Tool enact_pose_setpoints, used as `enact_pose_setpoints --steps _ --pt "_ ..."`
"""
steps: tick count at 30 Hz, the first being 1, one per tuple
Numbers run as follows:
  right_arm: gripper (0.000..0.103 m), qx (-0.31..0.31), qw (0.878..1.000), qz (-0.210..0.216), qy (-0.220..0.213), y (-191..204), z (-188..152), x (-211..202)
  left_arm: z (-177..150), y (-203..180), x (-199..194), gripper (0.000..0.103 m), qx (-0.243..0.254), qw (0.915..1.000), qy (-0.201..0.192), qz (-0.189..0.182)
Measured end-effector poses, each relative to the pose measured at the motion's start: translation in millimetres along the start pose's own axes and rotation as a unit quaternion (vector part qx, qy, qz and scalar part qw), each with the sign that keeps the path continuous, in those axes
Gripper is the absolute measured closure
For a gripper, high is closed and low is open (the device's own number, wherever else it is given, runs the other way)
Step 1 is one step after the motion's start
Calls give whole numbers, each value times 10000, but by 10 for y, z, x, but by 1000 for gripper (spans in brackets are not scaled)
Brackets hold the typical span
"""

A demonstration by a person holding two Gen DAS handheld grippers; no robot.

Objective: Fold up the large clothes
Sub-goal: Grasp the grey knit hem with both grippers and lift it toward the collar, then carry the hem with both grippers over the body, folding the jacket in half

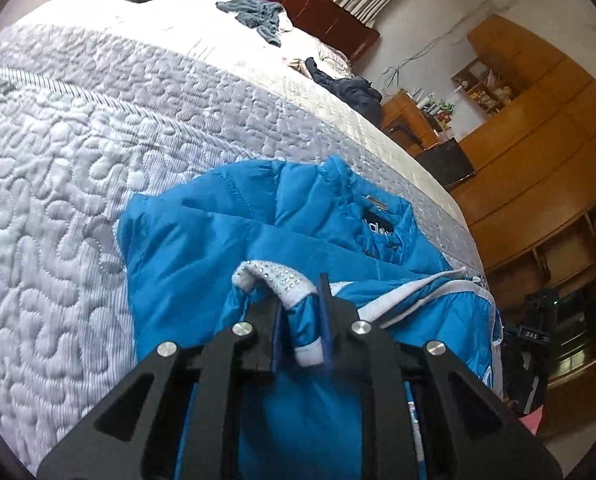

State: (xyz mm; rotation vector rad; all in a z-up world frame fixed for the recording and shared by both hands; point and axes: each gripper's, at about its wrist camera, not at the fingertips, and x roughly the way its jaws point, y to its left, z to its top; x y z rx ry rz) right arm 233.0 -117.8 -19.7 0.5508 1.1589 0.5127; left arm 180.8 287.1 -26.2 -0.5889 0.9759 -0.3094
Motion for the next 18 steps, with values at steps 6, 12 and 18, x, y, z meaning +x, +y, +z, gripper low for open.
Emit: enact_pose_setpoints --steps 6,12,18 --pt "81 307 9988 365 68 -149 -1 -56 27 113 -71 82 -331 9985 123 -414" --pt "55 407 9972 617 -69 -212 -109 -358 3 338 -480 53 -820 9930 -64 -845" --pt "33 -276 9982 -282 -452 -18 -177 -625 -66 263 -811 46 -137 9986 -419 -274"
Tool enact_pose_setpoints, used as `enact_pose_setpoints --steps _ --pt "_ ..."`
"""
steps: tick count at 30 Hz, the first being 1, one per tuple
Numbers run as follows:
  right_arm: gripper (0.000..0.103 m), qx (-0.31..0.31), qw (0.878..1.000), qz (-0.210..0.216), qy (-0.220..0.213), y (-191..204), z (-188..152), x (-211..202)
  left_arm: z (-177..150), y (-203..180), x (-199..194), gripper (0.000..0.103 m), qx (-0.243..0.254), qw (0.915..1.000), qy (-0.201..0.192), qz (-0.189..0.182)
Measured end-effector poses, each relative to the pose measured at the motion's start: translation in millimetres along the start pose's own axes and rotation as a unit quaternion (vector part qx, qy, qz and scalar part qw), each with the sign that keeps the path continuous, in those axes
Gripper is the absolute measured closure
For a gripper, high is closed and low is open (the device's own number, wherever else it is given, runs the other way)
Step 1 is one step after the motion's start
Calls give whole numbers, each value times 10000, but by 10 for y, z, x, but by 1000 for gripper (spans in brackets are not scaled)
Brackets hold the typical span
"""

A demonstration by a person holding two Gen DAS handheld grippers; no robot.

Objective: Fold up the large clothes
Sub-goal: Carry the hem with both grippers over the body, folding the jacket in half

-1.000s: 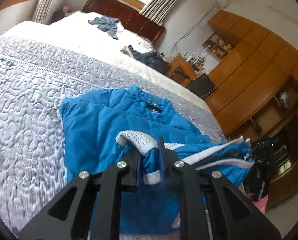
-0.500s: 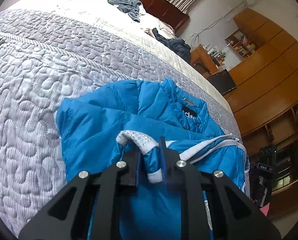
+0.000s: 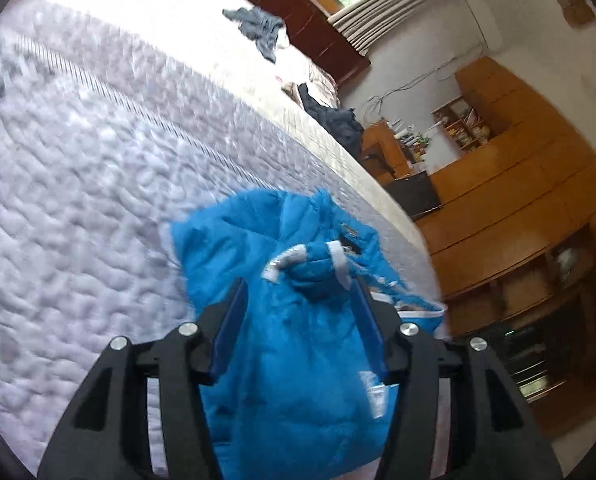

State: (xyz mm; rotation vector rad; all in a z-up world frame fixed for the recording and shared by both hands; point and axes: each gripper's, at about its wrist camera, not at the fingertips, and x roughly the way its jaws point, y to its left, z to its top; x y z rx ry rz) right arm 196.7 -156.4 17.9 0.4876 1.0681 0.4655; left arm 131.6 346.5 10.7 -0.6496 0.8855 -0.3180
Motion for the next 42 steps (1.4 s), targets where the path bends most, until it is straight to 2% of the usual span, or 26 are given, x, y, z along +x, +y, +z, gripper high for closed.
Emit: enact_pose_setpoints --steps 4,8,10,13,15,16,17,18,19,20,22,23,25,29,31,34,38,42 --pt "24 -564 9981 -245 -93 226 70 97 -18 -168 93 43 595 9975 66 386" --pt "21 -1032 9931 -556 -102 370 175 297 -3 -355 281 40 1319 9878 78 827" --pt "19 -1215 9904 -651 -107 411 224 392 -16 -442 406 38 1701 9802 112 1008" --pt "18 -1424 9873 -701 13 450 288 594 -46 -574 590 35 2314 9645 153 1267" --pt "21 -1543 9851 -755 129 480 283 704 -66 -625 737 33 2577 9546 236 1476" --pt "26 -1645 9824 -868 161 507 267 759 -64 -646 787 33 2652 9510 259 1567" --pt "36 -1722 9799 -995 161 527 244 778 -83 -674 860 34 2755 9461 276 1678" --pt "45 -1815 9762 -1178 160 550 215 806 -93 -691 878 38 2789 9445 262 1714" --pt "58 -1880 9738 -1272 165 562 186 817 -110 -713 894 53 2815 9433 236 1741" --pt "69 -1889 9734 -1287 159 561 181 823 -134 -743 885 59 2831 9416 140 1820" --pt "80 -1888 9741 -1242 23 567 137 724 -191 -802 790 82 2860 9422 -64 1743" --pt "83 -1896 9743 -1218 -43 574 118 671 -219 -830 733 85 2871 9425 -146 1703" --pt "85 -1889 9756 -1109 -178 587 41 523 -318 -906 589 88 2951 9411 -347 1612" --pt "87 -2024 9734 -1057 -203 656 -157 360 -607 -1036 332 90 3258 9287 -617 1659" --pt "88 -1950 9752 -1034 -193 704 -176 302 -614 -1095 259 91 3202 9304 -717 1631" --pt "88 -1769 9798 -876 -311 778 -35 150 -465 -1218 127 91 2960 9386 -959 1490" --pt "88 -1654 9801 -902 -621 900 266 -22 -151 -1461 90 91 2905 9343 -1381 1535" --pt "89 -1379 9827 -905 -837 929 658 -61 164 -1624 277 91 2910 9266 -1603 1759"
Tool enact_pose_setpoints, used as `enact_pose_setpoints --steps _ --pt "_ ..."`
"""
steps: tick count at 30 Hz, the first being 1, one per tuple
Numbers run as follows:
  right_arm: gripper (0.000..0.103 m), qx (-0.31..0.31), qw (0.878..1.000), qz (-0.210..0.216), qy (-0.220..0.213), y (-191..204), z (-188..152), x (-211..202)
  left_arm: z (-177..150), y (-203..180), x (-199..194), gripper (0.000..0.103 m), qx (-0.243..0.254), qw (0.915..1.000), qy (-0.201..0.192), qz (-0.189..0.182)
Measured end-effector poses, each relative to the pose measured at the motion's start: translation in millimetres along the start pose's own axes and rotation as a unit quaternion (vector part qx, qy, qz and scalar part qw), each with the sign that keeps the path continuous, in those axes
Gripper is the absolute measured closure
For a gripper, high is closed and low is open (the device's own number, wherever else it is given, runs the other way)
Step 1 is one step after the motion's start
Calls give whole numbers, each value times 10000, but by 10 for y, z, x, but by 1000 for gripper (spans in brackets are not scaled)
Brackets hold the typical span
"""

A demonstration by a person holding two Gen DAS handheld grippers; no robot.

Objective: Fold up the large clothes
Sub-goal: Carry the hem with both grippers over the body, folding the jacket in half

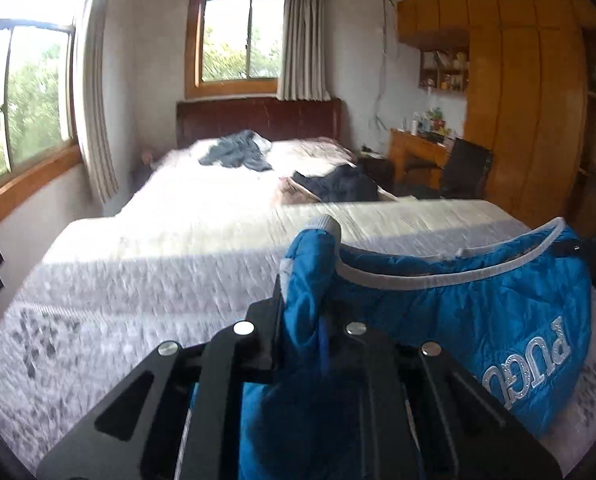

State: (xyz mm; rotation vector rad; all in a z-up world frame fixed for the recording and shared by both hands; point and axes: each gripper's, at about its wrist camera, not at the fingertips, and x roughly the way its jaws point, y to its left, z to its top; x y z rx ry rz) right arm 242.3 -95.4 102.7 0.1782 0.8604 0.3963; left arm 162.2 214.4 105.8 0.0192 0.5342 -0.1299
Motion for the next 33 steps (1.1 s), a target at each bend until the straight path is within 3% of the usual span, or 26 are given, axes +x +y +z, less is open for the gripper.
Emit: enact_pose_setpoints --steps 4,9,14,18,26,29,32,33 --pt "89 201 9997 -83 55 -91 287 245 135 46 362 91 -225 9994 240 111" --pt "89 360 9985 -278 300 -222 404 695 75 141 934 91 -345 9954 866 243" --pt "89 613 9954 -399 613 -407 350 1144 -168 284 1466 89 -499 9843 1676 223" --pt "88 862 9910 -472 906 -613 217 1503 -377 455 1751 80 -764 9729 2182 84" --pt "79 1455 9853 62 891 -959 -96 1789 -599 741 1873 64 -1508 9606 2308 -348" --pt "77 1567 9839 221 835 -1006 -94 1695 -631 849 1791 63 -1814 9557 2264 -503" --pt "63 1452 9869 74 705 -1019 -84 1455 -625 976 1574 62 -1983 9570 2059 -485" --pt "63 1414 9878 58 645 -1025 -99 1337 -588 984 1488 63 -2016 9588 1952 -451"
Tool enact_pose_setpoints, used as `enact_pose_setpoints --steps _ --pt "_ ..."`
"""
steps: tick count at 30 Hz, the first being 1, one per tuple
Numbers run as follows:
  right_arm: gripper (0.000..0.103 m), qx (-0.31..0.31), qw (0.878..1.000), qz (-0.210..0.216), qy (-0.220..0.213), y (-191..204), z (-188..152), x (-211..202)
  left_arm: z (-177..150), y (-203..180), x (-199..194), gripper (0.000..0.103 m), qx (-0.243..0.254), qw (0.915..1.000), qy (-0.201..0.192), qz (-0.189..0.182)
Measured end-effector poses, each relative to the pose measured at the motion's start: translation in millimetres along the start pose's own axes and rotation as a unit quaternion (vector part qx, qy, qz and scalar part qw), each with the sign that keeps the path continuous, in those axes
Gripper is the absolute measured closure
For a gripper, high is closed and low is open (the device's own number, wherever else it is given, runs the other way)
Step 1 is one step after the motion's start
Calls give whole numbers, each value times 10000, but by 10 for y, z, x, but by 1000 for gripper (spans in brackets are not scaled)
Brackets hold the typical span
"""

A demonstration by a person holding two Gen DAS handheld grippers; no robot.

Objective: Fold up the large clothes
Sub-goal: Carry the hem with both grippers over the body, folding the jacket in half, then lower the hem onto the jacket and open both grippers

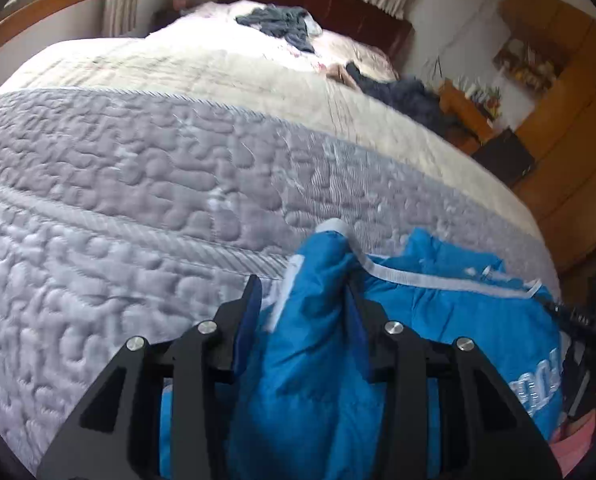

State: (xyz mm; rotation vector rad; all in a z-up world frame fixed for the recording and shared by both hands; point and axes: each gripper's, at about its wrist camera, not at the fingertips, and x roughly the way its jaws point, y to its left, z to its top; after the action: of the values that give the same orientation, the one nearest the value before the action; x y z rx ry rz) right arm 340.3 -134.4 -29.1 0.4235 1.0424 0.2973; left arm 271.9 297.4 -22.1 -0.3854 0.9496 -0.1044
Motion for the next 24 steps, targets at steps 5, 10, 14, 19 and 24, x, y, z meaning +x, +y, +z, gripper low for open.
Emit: enact_pose_setpoints --steps 5,10,14,19,24 --pt "63 -418 9989 -116 -152 20 -305 -539 -254 32 -679 64 189 9969 -755 155" --pt "63 -855 9953 433 -172 320 -793 -906 -745 -194 -1171 64 662 9922 -1057 67" --pt "63 -1114 9924 528 -7 524 -1133 -947 -1176 -359 -1349 63 932 9904 -1022 -50" --pt "63 -1181 9929 109 103 525 -1362 -856 -1439 -353 -1195 62 1123 9904 -750 281" --pt "67 -972 9948 16 297 361 -1447 -706 -1451 -126 -1016 63 888 9936 -647 243"
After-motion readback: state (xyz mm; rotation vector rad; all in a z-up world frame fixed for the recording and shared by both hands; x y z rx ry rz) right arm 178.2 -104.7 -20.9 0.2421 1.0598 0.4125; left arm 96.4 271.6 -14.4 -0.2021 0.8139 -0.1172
